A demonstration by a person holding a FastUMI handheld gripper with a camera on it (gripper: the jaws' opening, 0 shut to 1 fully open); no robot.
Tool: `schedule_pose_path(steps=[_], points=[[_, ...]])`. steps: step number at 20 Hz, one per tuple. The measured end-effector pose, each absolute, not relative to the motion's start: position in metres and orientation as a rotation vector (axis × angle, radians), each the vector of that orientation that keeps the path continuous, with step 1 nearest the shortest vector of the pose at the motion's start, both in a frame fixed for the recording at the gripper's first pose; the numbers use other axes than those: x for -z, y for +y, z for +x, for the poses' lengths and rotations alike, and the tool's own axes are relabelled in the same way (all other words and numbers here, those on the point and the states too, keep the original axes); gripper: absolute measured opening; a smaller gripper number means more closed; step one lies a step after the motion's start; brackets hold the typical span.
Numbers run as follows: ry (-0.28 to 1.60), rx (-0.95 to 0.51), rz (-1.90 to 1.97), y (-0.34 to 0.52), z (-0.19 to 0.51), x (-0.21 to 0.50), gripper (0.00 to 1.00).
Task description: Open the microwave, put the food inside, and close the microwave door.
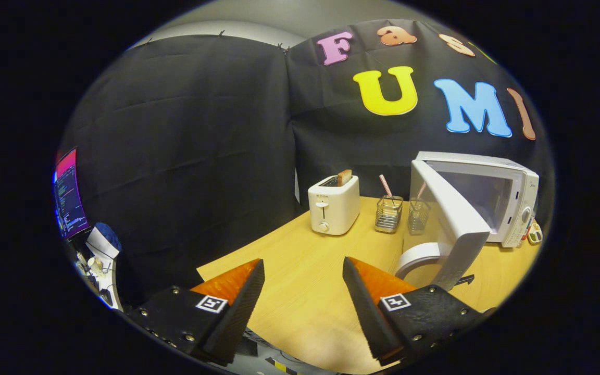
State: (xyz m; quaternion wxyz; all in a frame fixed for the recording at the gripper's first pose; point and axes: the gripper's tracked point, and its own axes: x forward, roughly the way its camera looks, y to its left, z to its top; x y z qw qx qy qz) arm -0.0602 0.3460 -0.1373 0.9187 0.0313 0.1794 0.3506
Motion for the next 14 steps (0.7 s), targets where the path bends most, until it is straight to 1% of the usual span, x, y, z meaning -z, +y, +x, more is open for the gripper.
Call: schedule_pose_path(steps=[1, 2, 3, 4, 5, 6, 7, 8, 10, 14], points=[[0.38, -0.713, 0.057, 0.343, -0.057, 0.141, 0.82], [0.384, -0.699, 0.048, 0.338, -0.053, 0.145, 0.76], [0.388, -0.683, 0.035, 0.332, -0.048, 0.148, 0.56], [0.387, -0.661, 0.021, 0.326, -0.042, 0.151, 0.43], [0.386, -0.634, 0.007, 0.318, -0.036, 0.155, 0.2], [0.388, -0.62, 0.001, 0.31, -0.033, 0.156, 0.11], [0.4, -0.614, -0.002, 0.309, -0.03, 0.16, 0.06], [0.409, -0.612, -0.002, 0.306, -0.028, 0.163, 0.06], [0.417, -0.622, 0.005, 0.3, -0.026, 0.165, 0.02], [0.417, -0.618, -0.006, 0.285, -0.024, 0.164, 0.02]])
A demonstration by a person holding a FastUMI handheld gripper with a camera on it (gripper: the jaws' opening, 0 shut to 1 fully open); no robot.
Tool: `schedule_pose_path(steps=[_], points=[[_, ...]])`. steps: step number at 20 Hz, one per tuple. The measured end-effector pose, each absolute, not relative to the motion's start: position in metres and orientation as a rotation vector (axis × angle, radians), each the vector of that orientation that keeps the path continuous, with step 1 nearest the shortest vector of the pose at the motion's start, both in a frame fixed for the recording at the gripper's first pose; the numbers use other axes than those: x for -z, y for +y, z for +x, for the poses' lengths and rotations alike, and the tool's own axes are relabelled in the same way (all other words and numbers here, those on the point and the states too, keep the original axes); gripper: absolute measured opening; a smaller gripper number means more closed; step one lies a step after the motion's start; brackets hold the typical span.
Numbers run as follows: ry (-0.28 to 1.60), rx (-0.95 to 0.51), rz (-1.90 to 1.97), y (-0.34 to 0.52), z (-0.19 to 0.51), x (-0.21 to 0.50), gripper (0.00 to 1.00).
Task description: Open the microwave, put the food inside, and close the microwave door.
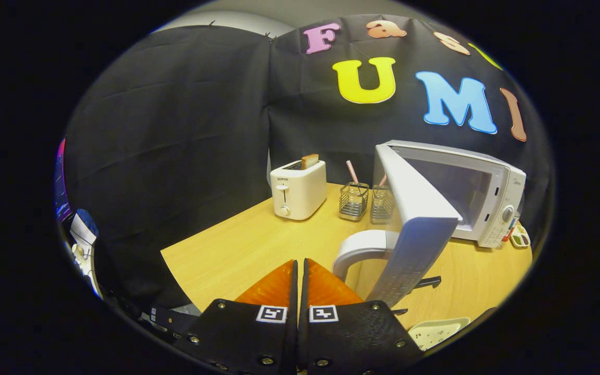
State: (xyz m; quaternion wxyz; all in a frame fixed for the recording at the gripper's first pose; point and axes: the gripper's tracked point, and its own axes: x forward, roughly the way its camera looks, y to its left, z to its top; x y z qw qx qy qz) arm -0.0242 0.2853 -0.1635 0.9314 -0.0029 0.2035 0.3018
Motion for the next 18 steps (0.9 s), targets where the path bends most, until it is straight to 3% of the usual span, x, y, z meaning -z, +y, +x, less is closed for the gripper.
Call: schedule_pose_path(steps=[18], points=[[0.434, -0.437, 0.01, 0.169, 0.03, 0.166, 0.02]])
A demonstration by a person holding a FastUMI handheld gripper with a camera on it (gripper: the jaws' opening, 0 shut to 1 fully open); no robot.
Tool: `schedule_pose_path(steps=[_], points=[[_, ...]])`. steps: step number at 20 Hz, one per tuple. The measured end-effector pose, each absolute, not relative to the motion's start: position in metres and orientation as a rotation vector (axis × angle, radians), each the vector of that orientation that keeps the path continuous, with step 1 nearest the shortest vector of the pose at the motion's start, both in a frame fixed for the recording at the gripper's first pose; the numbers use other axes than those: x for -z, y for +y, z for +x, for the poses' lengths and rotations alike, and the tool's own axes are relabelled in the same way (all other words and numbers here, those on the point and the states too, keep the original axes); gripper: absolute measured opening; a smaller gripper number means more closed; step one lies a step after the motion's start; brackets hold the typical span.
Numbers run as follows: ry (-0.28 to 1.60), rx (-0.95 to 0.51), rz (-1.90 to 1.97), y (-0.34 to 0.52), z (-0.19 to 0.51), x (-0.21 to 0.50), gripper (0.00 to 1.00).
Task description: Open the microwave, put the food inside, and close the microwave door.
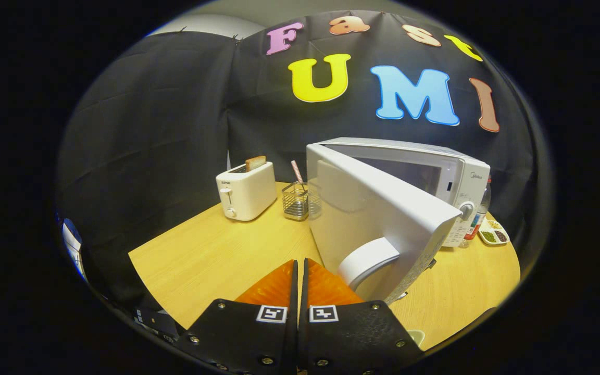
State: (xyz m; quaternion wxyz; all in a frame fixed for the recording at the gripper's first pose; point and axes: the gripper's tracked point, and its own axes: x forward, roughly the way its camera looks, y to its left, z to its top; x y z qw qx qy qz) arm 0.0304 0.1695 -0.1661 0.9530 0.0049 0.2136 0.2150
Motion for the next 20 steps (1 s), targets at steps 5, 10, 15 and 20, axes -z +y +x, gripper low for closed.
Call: schedule_pose_path(steps=[5, 10, 15, 20], points=[[0.432, -0.389, 0.018, 0.145, 0.052, 0.169, 0.02], [0.432, -0.339, 0.034, 0.121, 0.07, 0.17, 0.02], [0.429, -0.285, 0.043, 0.1, 0.099, 0.171, 0.02], [0.426, -0.244, 0.05, 0.077, 0.126, 0.167, 0.02]])
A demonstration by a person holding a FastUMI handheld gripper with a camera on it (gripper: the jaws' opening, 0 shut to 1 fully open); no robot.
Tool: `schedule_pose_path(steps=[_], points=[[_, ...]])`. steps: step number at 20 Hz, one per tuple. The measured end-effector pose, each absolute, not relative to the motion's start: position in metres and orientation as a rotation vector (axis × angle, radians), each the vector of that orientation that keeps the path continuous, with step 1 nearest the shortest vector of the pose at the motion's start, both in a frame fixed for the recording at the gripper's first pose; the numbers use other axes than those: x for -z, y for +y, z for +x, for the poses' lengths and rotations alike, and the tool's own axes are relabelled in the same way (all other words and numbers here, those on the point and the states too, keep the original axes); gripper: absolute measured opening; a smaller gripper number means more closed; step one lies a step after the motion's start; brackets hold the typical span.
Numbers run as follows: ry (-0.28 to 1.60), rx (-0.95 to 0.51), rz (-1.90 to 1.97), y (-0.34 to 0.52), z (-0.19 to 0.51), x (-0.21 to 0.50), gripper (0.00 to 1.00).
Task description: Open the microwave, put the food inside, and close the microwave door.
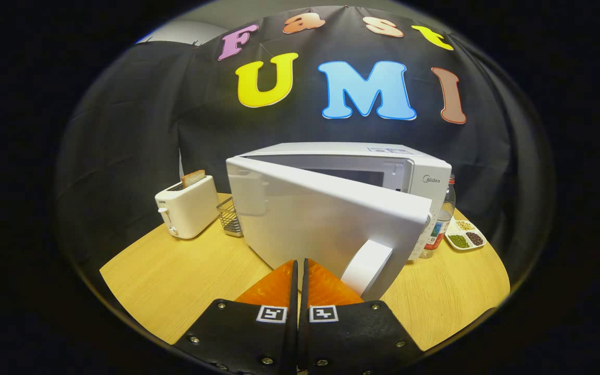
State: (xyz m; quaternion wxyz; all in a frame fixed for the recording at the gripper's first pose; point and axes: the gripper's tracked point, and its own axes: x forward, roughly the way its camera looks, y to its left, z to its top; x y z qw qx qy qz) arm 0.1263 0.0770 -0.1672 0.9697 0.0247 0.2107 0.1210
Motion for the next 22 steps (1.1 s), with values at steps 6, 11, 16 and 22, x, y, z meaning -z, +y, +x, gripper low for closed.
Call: schedule_pose_path(steps=[6, 11, 16, 22], points=[[0.415, -0.218, 0.065, 0.061, 0.163, 0.167, 0.02], [0.412, -0.206, 0.064, 0.053, 0.19, 0.17, 0.02], [0.416, -0.19, 0.082, 0.043, 0.215, 0.176, 0.02], [0.419, -0.162, 0.109, 0.033, 0.245, 0.181, 0.02]])
